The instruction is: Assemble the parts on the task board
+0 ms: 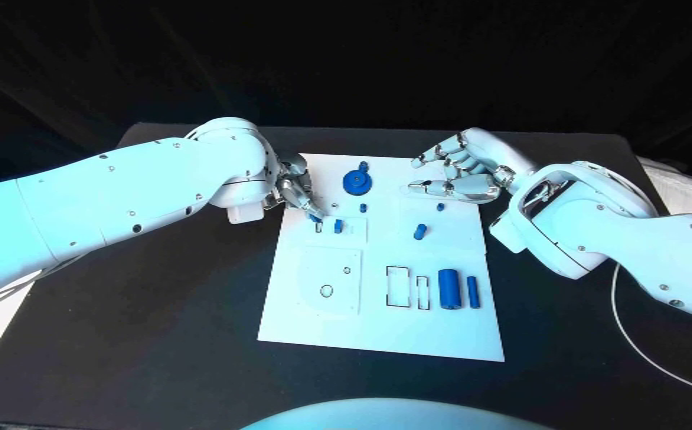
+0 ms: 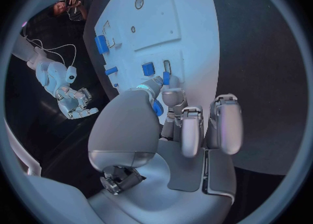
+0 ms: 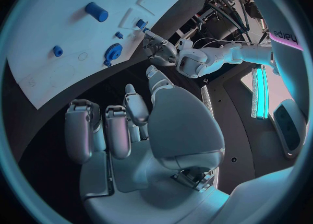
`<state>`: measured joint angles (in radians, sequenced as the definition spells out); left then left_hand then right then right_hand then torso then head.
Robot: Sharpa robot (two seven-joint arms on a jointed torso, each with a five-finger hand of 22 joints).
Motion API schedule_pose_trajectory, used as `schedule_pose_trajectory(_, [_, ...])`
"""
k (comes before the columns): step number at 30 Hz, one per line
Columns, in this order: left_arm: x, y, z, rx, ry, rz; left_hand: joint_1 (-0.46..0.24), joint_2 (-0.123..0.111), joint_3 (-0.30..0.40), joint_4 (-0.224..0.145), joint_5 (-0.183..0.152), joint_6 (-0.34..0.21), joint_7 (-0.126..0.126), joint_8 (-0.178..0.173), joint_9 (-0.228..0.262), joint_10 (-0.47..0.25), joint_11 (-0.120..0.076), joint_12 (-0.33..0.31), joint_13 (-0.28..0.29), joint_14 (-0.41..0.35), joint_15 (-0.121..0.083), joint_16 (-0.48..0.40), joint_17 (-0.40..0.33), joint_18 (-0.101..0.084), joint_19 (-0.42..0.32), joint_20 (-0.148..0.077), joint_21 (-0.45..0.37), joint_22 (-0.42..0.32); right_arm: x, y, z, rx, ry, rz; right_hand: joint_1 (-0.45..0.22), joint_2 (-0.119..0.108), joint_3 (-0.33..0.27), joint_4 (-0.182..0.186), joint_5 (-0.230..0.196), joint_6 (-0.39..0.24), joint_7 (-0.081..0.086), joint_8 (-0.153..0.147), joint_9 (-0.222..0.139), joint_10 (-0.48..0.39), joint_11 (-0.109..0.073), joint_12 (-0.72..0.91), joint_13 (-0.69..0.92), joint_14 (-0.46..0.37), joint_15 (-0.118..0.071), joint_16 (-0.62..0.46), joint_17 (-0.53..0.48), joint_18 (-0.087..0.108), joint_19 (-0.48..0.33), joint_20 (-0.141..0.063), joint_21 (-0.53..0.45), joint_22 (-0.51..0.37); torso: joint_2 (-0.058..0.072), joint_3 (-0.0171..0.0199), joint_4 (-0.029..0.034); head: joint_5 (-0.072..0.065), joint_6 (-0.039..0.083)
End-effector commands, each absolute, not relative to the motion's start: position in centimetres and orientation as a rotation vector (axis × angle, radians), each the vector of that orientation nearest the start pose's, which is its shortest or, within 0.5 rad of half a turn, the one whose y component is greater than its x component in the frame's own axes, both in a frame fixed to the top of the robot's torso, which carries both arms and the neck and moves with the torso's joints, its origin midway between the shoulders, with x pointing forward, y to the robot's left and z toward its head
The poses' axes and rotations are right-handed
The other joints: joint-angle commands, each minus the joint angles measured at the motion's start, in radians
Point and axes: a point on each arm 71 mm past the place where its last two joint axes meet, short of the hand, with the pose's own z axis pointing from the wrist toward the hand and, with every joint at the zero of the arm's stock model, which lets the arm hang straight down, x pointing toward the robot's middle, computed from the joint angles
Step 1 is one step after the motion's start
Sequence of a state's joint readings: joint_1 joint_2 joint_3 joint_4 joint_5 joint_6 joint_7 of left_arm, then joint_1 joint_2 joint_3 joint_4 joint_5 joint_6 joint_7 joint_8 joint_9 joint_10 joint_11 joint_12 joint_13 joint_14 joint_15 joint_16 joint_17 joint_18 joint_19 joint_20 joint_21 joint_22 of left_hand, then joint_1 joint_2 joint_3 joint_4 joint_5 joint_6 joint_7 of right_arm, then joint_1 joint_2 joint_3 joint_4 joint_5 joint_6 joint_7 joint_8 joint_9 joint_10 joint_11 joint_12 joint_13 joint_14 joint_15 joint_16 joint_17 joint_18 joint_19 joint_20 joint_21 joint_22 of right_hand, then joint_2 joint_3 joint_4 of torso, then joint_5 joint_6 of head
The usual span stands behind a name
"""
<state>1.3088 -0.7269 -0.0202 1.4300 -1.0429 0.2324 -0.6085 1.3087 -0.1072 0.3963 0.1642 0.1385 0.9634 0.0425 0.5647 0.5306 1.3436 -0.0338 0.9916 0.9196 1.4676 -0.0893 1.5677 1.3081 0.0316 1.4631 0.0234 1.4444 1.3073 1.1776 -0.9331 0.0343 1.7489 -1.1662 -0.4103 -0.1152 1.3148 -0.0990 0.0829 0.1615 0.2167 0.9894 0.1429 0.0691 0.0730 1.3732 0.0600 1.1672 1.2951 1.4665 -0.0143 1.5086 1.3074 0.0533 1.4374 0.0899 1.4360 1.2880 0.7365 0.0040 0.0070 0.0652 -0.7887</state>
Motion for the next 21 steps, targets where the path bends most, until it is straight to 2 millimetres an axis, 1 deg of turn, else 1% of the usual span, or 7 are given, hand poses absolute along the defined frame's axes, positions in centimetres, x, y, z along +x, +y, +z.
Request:
schedule_pose_trajectory(1, [50.87, 18.40, -17.91, -0.119, 2.316, -0.369, 0.005, -0.006, 0.140, -0.134, 0.003, 0.010, -0.003, 0.003, 0.000, 0.010, 0.000, 0.005, 0.001, 0.103, 0.003, 0.003, 0.263, 0.000, 0.058, 0.000, 0.004, 0.180, 44.77, -18.31, -14.77, 0.131, 1.631, 0.927, -0.003, 0.005, -0.005, 0.002, 0.006, 0.005, 0.000, 0.002, 0.001, -0.003, -0.004, 0.002, 0.000, 0.076, -0.004, -0.005, 0.141, 0.007, -0.007, -0.002, -0.006, 0.000, 0.001, 0.0011, -0.0008, -0.001, -0.001])
schedule_pose_trajectory(10, [50.66, 18.30, -18.51, -0.102, 2.337, -0.354, 0.003, -0.008, 0.144, -0.134, 0.004, 0.011, -0.003, 0.003, 0.000, 0.011, -0.001, 0.005, 0.001, 0.103, 0.003, 0.003, 0.263, 0.000, 0.058, 0.000, 0.004, 0.181, 44.74, -18.33, -14.81, 0.131, 1.633, 0.927, -0.003, 0.005, -0.005, 0.002, 0.006, 0.005, 0.000, 0.002, 0.001, -0.003, -0.004, 0.002, 0.000, 0.076, -0.004, -0.005, 0.141, 0.007, -0.007, -0.002, -0.006, 0.000, 0.001, 0.0021, 0.0007, -0.002, -0.005])
schedule_pose_trajectory(13, [50.63, 18.36, -18.64, -0.086, 2.347, -0.337, 0.003, -0.008, 0.144, -0.134, 0.004, 0.011, -0.003, 0.003, 0.000, 0.011, -0.001, 0.005, 0.001, 0.103, 0.003, 0.003, 0.263, 0.000, 0.058, 0.000, 0.004, 0.181, 44.73, -18.34, -14.81, 0.131, 1.633, 0.927, -0.003, 0.005, -0.005, 0.002, 0.006, 0.005, 0.000, 0.002, 0.001, -0.003, -0.004, 0.002, 0.000, 0.076, -0.004, -0.005, 0.141, 0.007, -0.007, -0.002, -0.006, 0.000, 0.001, 0.0014, 0.0005, -0.001, -0.007])
schedule_pose_trajectory(17, [50.55, 18.44, -18.75, -0.060, 2.358, -0.313, 0.002, -0.009, 0.146, -0.135, 0.005, 0.012, -0.003, 0.003, 0.000, 0.012, -0.001, 0.006, 0.001, 0.103, 0.003, 0.003, 0.263, 0.000, 0.058, 0.000, 0.004, 0.181, 44.74, -18.37, -14.82, 0.131, 1.634, 0.927, -0.003, 0.005, -0.005, 0.002, 0.006, 0.005, 0.000, 0.002, 0.001, -0.003, -0.004, 0.002, 0.000, 0.076, -0.004, -0.005, 0.141, 0.007, -0.007, -0.002, -0.006, 0.000, 0.001, 0.0017, -0.0004, 0.000, -0.009])
schedule_pose_trajectory(21, [50.47, 18.44, -18.82, -0.044, 2.369, -0.301, 0.001, -0.010, 0.147, -0.135, 0.006, 0.013, -0.004, 0.003, 0.000, 0.012, -0.001, 0.006, 0.001, 0.103, 0.003, 0.003, 0.263, -0.001, 0.059, 0.000, 0.006, 0.182, 44.73, -18.37, -14.82, 0.131, 1.634, 0.927, -0.003, 0.005, -0.005, 0.002, 0.006, 0.005, 0.000, 0.002, 0.001, -0.003, -0.004, 0.002, 0.000, 0.076, -0.004, -0.005, 0.141, 0.007, -0.007, -0.002, -0.006, 0.000, 0.001, 0.0013, 0.0001, 0.001, -0.010])
